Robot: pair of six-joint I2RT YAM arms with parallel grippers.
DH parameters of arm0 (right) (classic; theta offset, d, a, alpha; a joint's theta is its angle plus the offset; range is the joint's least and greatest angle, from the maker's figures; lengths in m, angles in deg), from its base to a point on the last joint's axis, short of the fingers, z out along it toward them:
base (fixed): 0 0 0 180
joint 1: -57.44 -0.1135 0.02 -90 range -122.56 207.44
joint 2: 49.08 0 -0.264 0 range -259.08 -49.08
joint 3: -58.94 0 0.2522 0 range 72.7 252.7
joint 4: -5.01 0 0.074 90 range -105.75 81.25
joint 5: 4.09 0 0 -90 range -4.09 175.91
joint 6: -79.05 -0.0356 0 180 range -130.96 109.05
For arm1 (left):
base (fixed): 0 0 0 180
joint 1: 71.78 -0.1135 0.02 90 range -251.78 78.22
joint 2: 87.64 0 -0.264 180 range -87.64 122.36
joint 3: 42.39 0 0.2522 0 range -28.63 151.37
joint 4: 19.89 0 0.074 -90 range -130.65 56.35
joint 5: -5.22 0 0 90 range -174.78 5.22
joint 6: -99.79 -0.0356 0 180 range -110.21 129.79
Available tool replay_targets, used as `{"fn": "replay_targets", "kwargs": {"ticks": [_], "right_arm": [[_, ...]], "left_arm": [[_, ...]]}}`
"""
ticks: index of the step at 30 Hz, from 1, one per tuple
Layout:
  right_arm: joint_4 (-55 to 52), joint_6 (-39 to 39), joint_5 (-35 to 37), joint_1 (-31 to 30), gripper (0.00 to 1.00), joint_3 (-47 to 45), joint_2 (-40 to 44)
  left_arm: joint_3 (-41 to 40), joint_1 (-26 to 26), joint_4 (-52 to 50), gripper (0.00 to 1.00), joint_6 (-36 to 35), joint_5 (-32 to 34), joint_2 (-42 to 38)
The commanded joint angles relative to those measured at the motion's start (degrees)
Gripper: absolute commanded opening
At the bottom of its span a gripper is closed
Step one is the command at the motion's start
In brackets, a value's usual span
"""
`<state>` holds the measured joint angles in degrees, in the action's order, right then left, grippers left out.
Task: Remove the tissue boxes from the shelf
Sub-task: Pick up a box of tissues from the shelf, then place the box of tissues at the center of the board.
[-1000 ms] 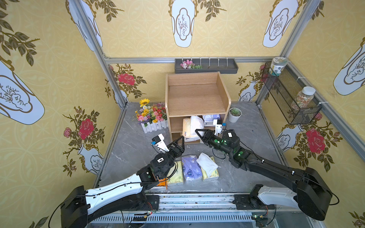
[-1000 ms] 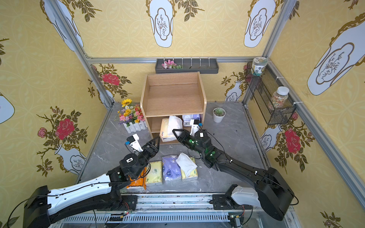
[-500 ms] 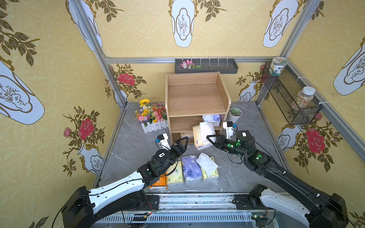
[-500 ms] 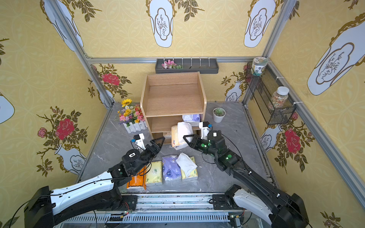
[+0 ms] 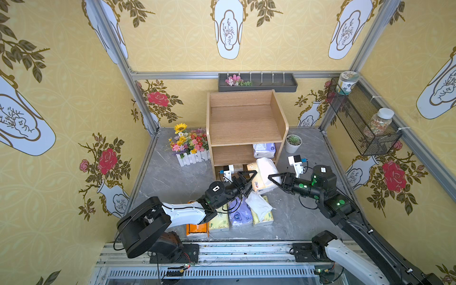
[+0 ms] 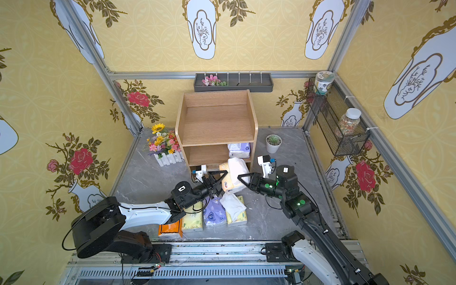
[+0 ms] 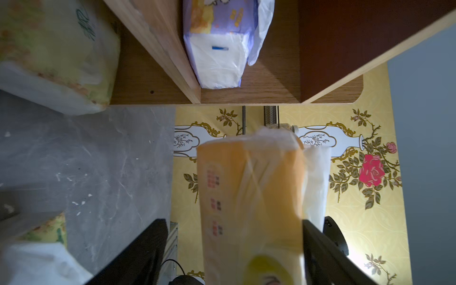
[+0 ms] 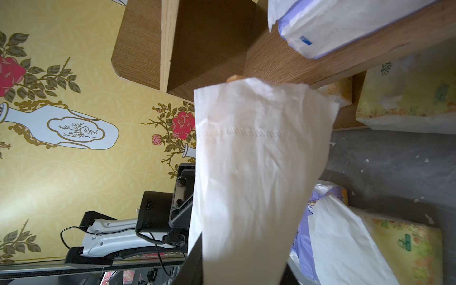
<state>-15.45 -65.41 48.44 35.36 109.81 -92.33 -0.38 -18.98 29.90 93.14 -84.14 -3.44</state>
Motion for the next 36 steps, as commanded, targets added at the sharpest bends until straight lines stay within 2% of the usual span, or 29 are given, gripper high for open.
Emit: {"fn": "replay_targets", "kwargs": {"ticks": [1,4,10,14,16,19,21,23,27,33,36], "right_arm": [[1.16,-2.12,-3.76,1.57,0.32,-0.44,1.20],[0.78,-2.81,-4.88,3.45,0.33,-1.02,1.90],[0.60,-3.56,-5.09,4.95,0.33,-2.21,3.29],[-3.71,-1.71,-3.14,5.12,0.36,-1.29,4.95],[-6.46,-0.34,-1.99,5.15,0.44,-0.35,5.88],[-12.32,2.77,0.77,5.17,0.71,1.52,7.31],[-16.95,5.35,3.86,5.13,0.89,2.81,8.44],[-21.94,7.72,8.22,5.14,0.99,4.22,9.18],[-33.29,12.00,21.16,5.26,0.97,7.84,11.35],[-41.76,15.26,37.35,5.12,0.97,13.60,15.66],[-43.73,16.26,43.11,5.12,0.97,16.40,16.72]], "left_arm": [[1.13,0.27,8.78,0.81,2.48,-1.66,1.66],[2.30,0.60,8.78,0.74,2.16,-1.53,2.23],[4.08,1.08,8.74,0.49,1.76,-1.99,3.29],[4.56,1.95,8.26,0.33,0.89,-0.79,3.35],[5.13,2.42,7.17,0.28,0.35,-0.34,3.42],[6.38,3.37,5.10,0.25,-0.22,0.53,4.00],[6.78,4.17,3.68,0.22,-0.18,1.56,4.45],[6.90,5.16,1.02,0.22,0.39,3.23,4.47],[6.73,7.52,-5.05,0.20,0.82,6.49,4.30],[11.76,11.83,-16.80,0.19,0.10,9.50,7.74],[15.56,14.29,-21.81,0.19,0.27,10.76,11.41]]}}
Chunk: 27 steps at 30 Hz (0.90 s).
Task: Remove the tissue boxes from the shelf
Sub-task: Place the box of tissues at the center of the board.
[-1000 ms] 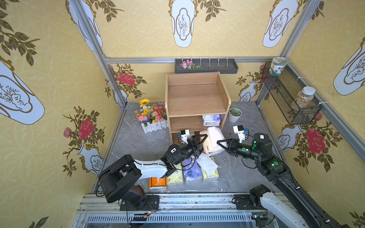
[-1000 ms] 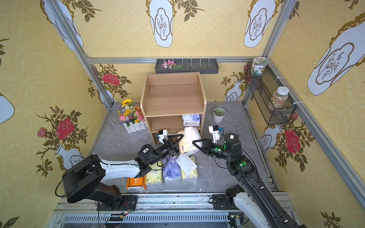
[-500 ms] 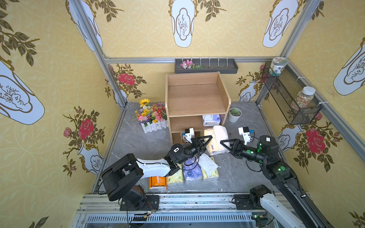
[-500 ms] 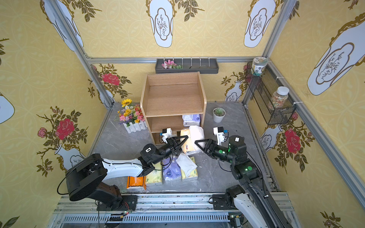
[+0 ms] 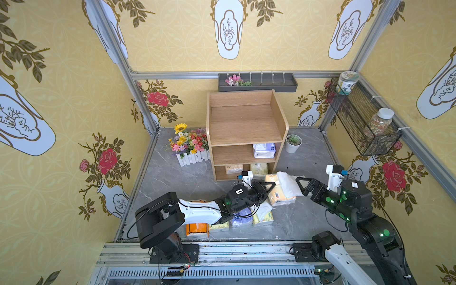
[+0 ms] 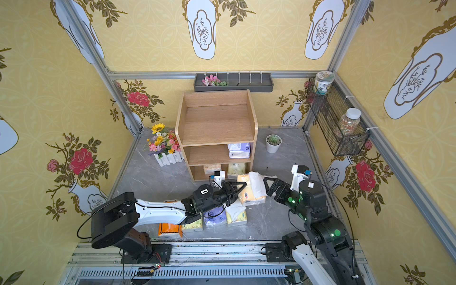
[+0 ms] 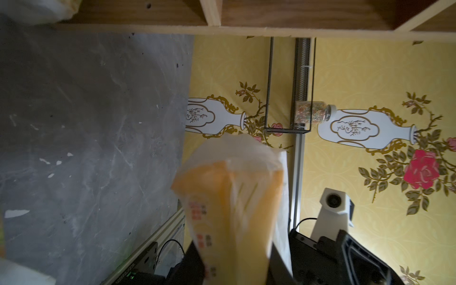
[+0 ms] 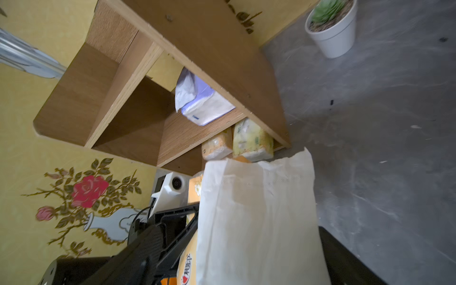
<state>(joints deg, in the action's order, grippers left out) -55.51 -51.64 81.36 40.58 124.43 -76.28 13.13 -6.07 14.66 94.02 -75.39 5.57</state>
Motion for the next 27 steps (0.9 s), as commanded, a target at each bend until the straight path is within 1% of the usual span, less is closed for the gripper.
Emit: {"fn": "replay_targets", "kwargs": {"ticks": [1,5,9,12,14,20,23,26,27], "right_arm": [[-3.84,2.89,11.60,-0.08,0.97,2.42,0.99],[-3.69,3.35,13.67,-0.07,0.97,3.57,1.59],[-3.07,2.92,12.52,-0.06,0.97,3.02,1.78],[-3.07,2.46,12.07,-0.10,0.97,2.24,2.38],[-2.90,2.13,11.86,-0.10,0.97,1.72,2.85],[-2.13,1.88,11.11,-0.10,0.97,1.01,4.43],[-2.03,1.79,10.65,-0.08,0.97,0.87,4.80],[-0.99,1.14,8.19,-0.19,0.97,0.43,4.63],[-0.58,0.84,6.80,-0.17,0.97,0.43,4.42]], "left_arm": [[3.49,2.34,-8.27,0.19,-0.58,2.59,3.75],[8.90,4.63,-13.40,0.18,-0.58,4.10,9.22],[13.14,5.78,-17.85,0.20,0.53,6.70,13.29],[17.58,6.69,-24.86,0.21,0.18,9.41,15.17],[19.86,6.90,-28.10,0.21,-0.48,10.12,16.41],[23.50,6.93,-33.09,0.22,-1.40,10.49,19.70],[24.07,6.91,-34.61,0.23,-2.00,11.37,20.39],[24.76,6.90,-35.78,0.26,-2.84,12.26,21.16],[24.87,6.88,-35.99,0.29,-3.01,12.43,21.32]]}}
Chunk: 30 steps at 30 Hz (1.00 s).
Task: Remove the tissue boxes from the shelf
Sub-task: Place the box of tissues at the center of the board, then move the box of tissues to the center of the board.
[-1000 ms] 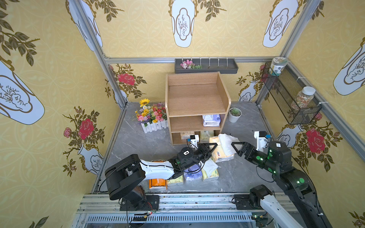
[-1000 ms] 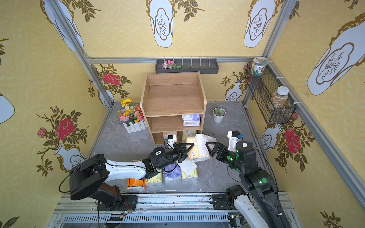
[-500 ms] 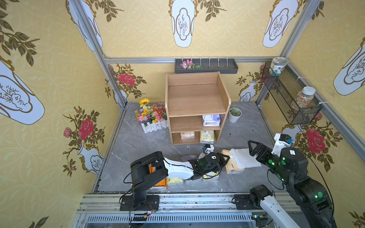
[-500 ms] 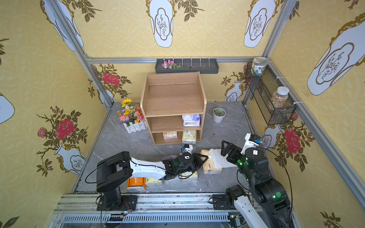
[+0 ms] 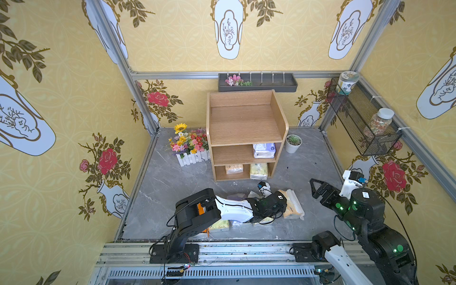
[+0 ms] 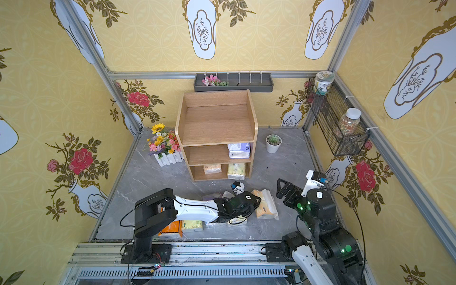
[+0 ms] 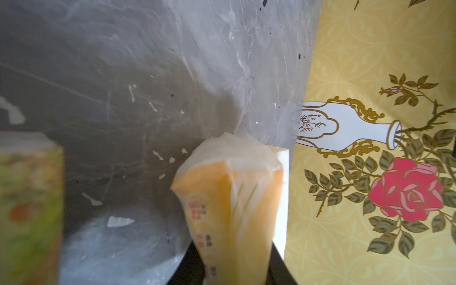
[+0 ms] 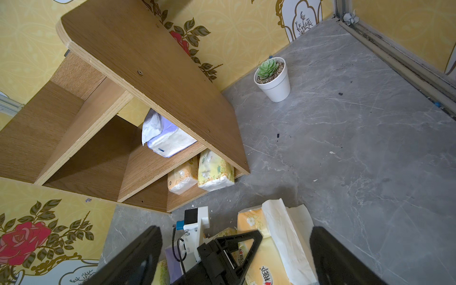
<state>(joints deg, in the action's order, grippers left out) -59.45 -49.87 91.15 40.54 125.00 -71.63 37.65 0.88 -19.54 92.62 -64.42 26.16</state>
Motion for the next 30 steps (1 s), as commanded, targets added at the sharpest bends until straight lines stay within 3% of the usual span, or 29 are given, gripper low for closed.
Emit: {"fn": "replay_targets", "kwargs": {"ticks": [1,7,15,24,30], "right_arm": [[3.56,-1.20,-4.06,-0.14,0.97,-0.15,-0.54],[3.24,-1.18,-6.11,-0.14,0.97,-0.16,-2.31],[3.75,-1.78,-6.20,-0.07,0.97,-2.12,-3.99],[5.69,-3.69,-7.43,-0.05,0.97,-6.98,-9.59],[12.35,-4.19,-11.18,-0.06,0.97,-12.57,-18.19]], "left_arm": [[0.30,-0.06,-1.87,0.35,-1.62,1.76,0.71],[-0.68,0.00,-2.48,0.59,-1.92,3.58,-0.83],[-2.45,1.95,-7.45,0.74,-4.08,13.38,-8.67],[-12.50,2.92,-10.20,0.76,-4.25,22.34,-24.33],[-18.79,2.43,-2.24,0.75,-11.49,25.09,-33.32]]}}
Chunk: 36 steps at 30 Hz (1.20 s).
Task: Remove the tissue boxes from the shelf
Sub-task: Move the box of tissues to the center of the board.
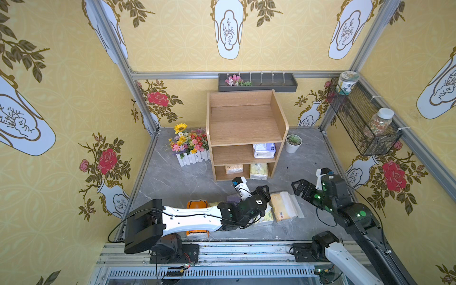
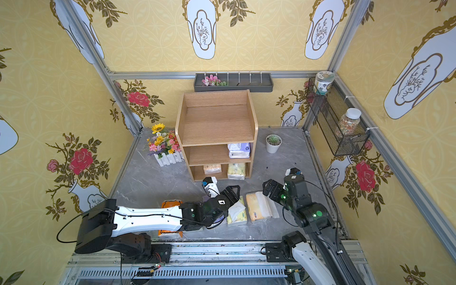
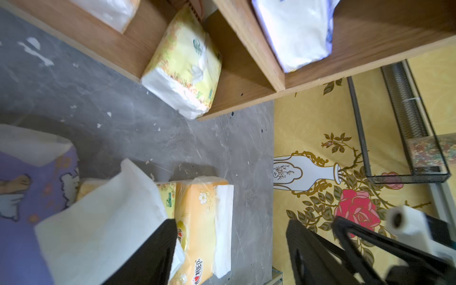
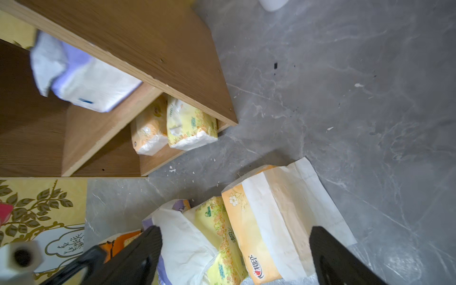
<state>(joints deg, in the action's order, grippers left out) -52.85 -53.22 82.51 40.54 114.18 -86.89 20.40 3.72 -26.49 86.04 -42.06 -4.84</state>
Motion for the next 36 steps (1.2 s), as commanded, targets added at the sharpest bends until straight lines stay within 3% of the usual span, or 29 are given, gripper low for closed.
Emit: {"fn": "replay_targets", "kwargs": {"ticks": [1,9,14,19,27,36], "right_arm": [[7.18,-0.81,-3.25,-0.04,0.97,-2.65,-4.48],[21.93,-3.43,-12.02,4.05,0.97,-11.44,-15.81],[20.59,-3.61,-8.81,5.87,0.97,-13.21,-15.63],[17.28,-3.33,-11.68,5.88,0.97,-13.90,-16.18],[15.07,-4.86,-17.88,1.96,0.97,-14.39,-15.15],[17.15,-8.87,-16.92,-6.49,0.97,-13.53,-15.83]], "left_arm": [[-2.05,-0.84,4.80,0.76,-5.30,2.47,-3.44],[-8.81,-4.79,6.74,0.75,-7.69,0.28,-13.12],[-12.75,-6.72,5.48,0.75,-7.42,0.25,-19.10],[-15.22,-8.85,3.24,0.75,-7.43,0.94,-24.14],[-17.66,-10.38,0.24,0.75,-7.41,3.80,-30.77],[-18.85,-10.55,-1.53,0.75,-5.66,4.39,-32.45]]}}
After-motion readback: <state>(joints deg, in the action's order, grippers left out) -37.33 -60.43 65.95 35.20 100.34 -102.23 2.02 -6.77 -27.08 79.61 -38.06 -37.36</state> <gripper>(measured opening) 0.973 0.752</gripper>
